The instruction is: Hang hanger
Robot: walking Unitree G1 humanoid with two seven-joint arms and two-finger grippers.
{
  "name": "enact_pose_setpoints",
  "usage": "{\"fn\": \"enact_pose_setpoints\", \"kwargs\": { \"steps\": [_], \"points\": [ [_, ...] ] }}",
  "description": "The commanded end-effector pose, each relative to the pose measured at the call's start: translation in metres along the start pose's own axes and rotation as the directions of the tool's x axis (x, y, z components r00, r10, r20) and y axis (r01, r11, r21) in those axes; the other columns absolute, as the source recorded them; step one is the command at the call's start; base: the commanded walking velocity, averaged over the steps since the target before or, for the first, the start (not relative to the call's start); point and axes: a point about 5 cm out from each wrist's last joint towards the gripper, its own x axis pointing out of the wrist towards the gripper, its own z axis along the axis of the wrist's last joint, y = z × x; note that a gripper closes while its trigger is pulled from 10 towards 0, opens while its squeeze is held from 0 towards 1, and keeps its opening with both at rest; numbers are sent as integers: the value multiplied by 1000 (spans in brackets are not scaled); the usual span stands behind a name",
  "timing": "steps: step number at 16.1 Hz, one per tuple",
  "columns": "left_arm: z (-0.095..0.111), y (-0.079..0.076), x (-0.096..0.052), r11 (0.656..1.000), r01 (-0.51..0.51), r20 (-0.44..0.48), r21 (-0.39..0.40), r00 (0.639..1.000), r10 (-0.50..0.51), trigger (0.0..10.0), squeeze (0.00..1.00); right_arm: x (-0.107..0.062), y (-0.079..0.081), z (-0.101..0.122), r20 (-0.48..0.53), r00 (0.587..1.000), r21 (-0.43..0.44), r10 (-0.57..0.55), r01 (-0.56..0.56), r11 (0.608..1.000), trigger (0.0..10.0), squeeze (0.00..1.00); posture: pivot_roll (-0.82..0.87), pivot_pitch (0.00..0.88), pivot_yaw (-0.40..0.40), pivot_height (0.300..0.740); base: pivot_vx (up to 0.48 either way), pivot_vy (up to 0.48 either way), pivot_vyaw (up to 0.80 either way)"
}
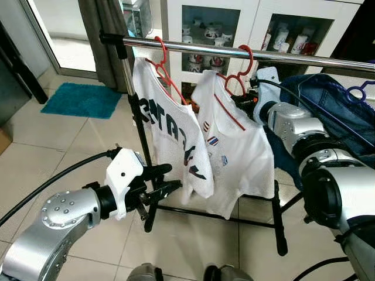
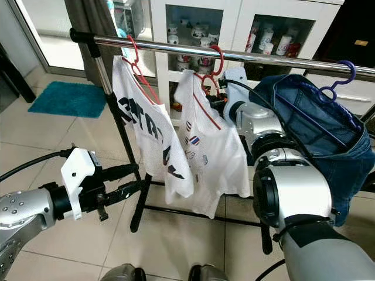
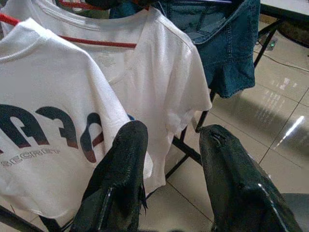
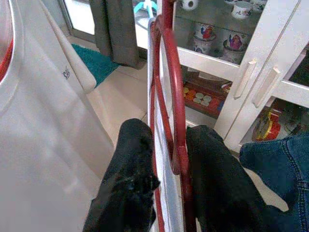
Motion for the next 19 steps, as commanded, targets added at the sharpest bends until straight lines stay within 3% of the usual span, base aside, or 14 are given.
{"fn": "enact_pose_setpoints", "kwargs": {
  "steps": [1, 12, 19],
  "points": [
    [5, -2, -3, 1000, -1, 3, 17, 1000, 1, 10000, 0, 0, -1, -7, -11, 1000, 19, -13, 13, 1000, 0, 0, 68, 140, -33, 740, 0, 0, 0],
    [6, 2, 2, 1000, 4, 9, 20, 1000, -4, 10000, 0, -1, -3, -4, -5, 999, 40, -36, 36, 999, 0, 0, 56, 112, -25, 740, 0, 0, 0],
    [3, 21, 23, 997, -75, 33, 10, 997, 75, 10000, 0, -5, -11, 25, 134, 990, 79, -43, 32, 996, 0, 0, 0, 0, 15, 740, 0, 0, 0]
  ]
}}
